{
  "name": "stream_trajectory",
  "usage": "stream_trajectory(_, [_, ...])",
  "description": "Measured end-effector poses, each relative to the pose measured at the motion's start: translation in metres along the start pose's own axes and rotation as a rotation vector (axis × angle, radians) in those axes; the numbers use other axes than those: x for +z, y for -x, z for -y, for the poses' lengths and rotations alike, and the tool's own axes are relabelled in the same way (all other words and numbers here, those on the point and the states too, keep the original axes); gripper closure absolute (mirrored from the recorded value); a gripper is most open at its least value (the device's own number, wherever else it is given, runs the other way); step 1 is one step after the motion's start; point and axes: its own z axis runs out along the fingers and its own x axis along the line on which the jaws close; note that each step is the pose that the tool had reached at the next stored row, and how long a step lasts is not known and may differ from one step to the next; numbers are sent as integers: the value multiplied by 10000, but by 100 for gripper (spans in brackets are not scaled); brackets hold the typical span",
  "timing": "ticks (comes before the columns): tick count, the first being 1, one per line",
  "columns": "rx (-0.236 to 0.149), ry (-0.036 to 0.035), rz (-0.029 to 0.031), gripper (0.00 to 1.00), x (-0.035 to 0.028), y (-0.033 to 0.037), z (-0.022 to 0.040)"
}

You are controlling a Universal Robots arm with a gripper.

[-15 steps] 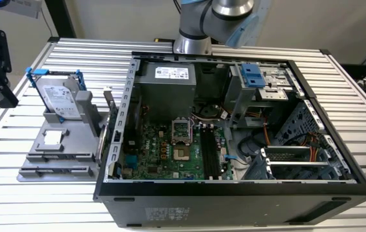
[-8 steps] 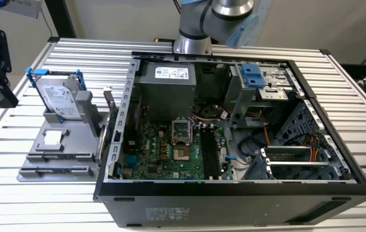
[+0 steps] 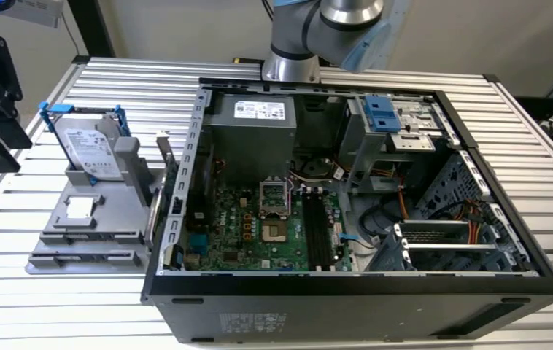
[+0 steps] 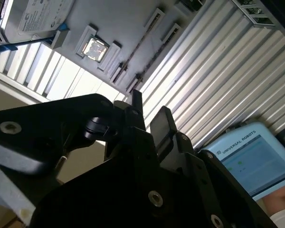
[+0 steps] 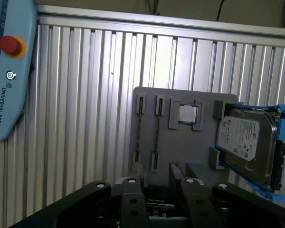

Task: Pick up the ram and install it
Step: 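Pick up the ram and move it above insertion slot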

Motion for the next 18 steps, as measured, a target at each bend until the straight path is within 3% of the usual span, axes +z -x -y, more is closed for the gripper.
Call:
stream_trajectory(10, [3, 1, -1, 0, 3, 0, 0])
stream_trajectory(18, [7, 1, 0, 0, 101, 5, 2])
